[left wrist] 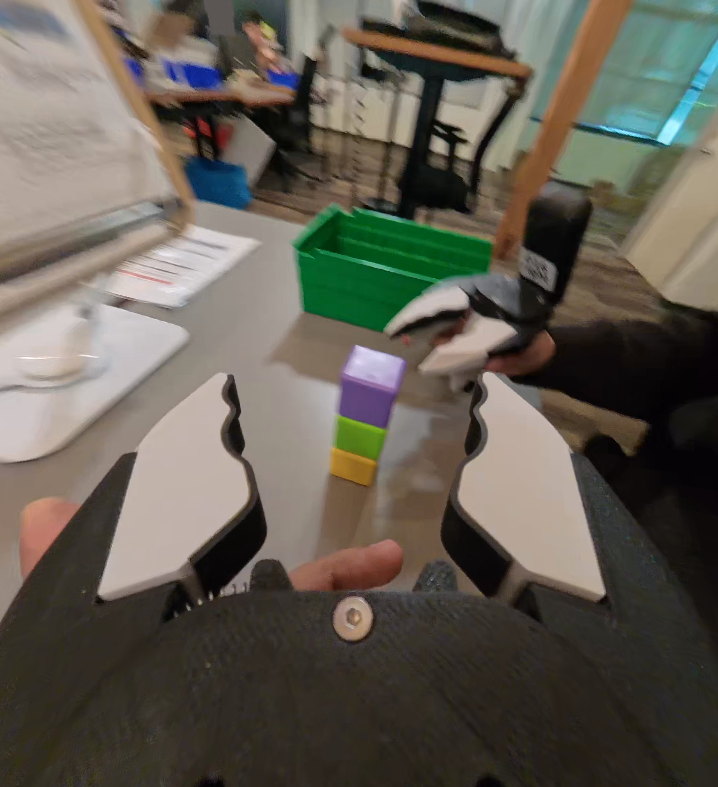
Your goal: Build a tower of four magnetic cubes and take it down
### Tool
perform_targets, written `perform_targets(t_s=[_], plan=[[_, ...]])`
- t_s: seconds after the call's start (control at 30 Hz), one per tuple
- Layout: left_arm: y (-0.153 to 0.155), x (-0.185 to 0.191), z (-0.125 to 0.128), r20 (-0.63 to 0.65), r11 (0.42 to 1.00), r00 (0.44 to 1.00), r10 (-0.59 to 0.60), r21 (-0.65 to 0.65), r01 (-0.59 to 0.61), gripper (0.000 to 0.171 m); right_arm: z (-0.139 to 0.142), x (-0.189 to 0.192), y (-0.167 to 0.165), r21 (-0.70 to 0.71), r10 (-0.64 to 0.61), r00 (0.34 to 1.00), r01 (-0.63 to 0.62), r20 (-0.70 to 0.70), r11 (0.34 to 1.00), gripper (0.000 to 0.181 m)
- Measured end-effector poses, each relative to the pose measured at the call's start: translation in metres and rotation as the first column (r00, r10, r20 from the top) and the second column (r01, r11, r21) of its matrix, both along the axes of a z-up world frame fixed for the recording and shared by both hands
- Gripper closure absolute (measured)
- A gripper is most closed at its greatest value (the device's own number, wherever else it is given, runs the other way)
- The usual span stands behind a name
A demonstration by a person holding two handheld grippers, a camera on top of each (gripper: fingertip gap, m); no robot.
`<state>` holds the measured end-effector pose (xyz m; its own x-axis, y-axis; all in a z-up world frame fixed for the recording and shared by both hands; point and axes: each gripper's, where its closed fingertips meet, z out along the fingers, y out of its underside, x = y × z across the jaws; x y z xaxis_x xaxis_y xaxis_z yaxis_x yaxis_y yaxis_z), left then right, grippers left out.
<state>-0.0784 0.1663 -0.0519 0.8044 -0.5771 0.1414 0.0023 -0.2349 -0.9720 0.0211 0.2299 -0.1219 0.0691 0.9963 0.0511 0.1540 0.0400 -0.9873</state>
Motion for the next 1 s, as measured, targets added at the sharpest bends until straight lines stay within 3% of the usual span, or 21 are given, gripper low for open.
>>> perform_targets(t_s=[0.07, 0.1, 0.17, 0.2, 0.27, 0.3, 0.37, 0.47, 0.63, 0.8, 0.9, 1.0], plan=[[-0.001, -0.053, 0.03, -0.008, 0.974, 0.975, 0.224, 0.038, -0.223, 0.075, -0.001, -0.001, -0.002, 0.0, 0.005, 1.0, -0.005, 0.003, 1.0, 0.137], [-0.004, -0.085, 0.04, -0.012, 0.934, 0.934, 0.356, 0.039, -0.355, 0.08, -0.001, -0.001, -0.003, 0.002, 0.007, 1.0, -0.007, 0.004, 1.0, 0.137], [-0.019, -0.154, 0.048, -0.013, 0.799, 0.799, 0.601, 0.006, -0.601, 0.089, -0.002, -0.002, -0.004, 0.005, 0.011, 1.0, -0.011, 0.01, 1.0, 0.137], [-0.031, -0.19, 0.046, -0.009, 0.697, 0.697, 0.717, -0.022, -0.717, 0.091, -0.003, -0.003, -0.005, 0.006, 0.012, 1.0, -0.012, 0.013, 1.0, 0.137], [-0.061, -0.254, 0.028, -0.009, 0.485, 0.487, 0.873, -0.085, -0.87, 0.092, -0.004, -0.004, -0.006, 0.004, 0.015, 1.0, -0.015, 0.017, 1.0, 0.137], [-0.073, -0.277, 0.015, -0.029, 0.411, 0.416, 0.909, -0.108, -0.905, 0.095, -0.005, -0.004, -0.007, 0.003, 0.016, 1.0, -0.016, 0.02, 1.0, 0.138], [-0.097, -0.314, -0.022, -0.147, 0.272, 0.294, 0.944, -0.155, -0.95, 0.096, -0.006, -0.004, -0.008, 0.007, 0.017, 1.0, -0.017, 0.025, 1.0, 0.138], [-0.123, -0.346, -0.079, -0.342, 0.081, 0.157, 0.927, -0.225, -0.971, 0.095, -0.007, -0.004, -0.008, 0.024, 0.011, 0.999, -0.012, 0.034, 1.0, 0.138], [-0.126, -0.352, -0.133, -0.417, 0.007, 0.147, 0.897, -0.32, -0.947, 0.097, -0.01, -0.005, -0.008, 0.036, 0.009, 0.999, -0.01, 0.049, 0.999, 0.138], [-0.134, -0.359, -0.158, -0.504, -0.073, 0.098, 0.858, -0.309, -0.948, 0.106, -0.011, -0.005, -0.008, 0.04, 0.01, 0.998, -0.013, 0.054, 0.999, 0.138], [-0.134, -0.36, -0.162, -0.487, -0.07, 0.104, 0.867, -0.326, -0.943, 0.122, -0.012, -0.005, -0.008, 0.039, 0.012, 0.998, -0.014, 0.056, 0.999, 0.138], [-0.135, -0.36, -0.16, -0.484, -0.042, 0.132, 0.865, -0.333, -0.942, 0.121, -0.012, -0.005, -0.008, 0.043, 0.011, 0.998, -0.014, 0.058, 0.999, 0.138]])
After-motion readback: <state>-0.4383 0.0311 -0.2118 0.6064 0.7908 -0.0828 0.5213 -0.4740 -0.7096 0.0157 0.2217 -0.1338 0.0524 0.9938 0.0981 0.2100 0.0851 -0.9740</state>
